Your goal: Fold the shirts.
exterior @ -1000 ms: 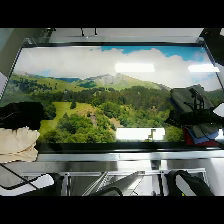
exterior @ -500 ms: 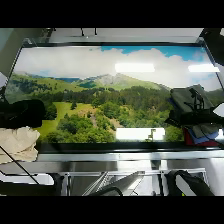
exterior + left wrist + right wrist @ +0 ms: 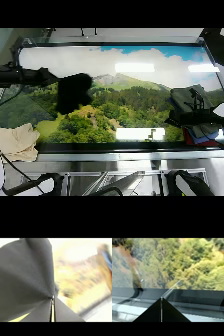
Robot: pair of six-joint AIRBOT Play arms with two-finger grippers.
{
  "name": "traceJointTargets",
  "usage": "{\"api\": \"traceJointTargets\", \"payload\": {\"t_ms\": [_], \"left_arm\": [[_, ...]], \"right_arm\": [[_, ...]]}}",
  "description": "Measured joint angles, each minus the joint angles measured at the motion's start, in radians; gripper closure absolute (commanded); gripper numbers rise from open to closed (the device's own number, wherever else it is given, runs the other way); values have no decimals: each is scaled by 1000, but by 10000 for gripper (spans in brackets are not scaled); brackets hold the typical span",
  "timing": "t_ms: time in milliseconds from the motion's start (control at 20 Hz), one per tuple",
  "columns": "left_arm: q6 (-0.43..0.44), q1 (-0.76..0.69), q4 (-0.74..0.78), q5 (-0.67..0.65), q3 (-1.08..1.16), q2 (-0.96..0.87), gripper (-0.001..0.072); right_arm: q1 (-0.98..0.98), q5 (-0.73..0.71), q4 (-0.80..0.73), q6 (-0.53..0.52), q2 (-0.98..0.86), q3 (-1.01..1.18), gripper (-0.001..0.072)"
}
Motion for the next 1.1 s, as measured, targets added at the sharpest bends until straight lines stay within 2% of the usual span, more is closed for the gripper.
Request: {"api": "traceJointTargets", "payload": {"t_ms": [300,400,550,600,650,700,750,800,850,1100], "left_arm": [[-65,-383,128,66,-42,76,695],[-80,-459,152,117,-92,82,694],[-95,-500,172,154,-148,86,692],[-96,-499,174,154,-157,87,565],[-99,-491,175,145,-165,87,165],[-99,-479,179,131,-170,88,8],[-103,-463,182,114,-174,88,13],[-102,-443,182,95,-176,88,13],[-103,-422,182,79,-178,88,13],[-109,-281,189,52,-213,88,13]], "right_arm": [[0,-2,-5,0,-2,0,691],[0,-3,-7,0,-9,0,691],[0,-4,-8,-11,-24,0,687],[0,-4,-8,-20,-29,0,685],[0,-4,-5,-31,-34,0,684],[0,-4,2,-42,-39,0,684],[0,-4,13,-55,-42,0,654],[0,-4,26,-67,-46,0,431],[0,-4,40,-83,-50,0,291],[29,-13,110,-162,-96,-8,291]]}}
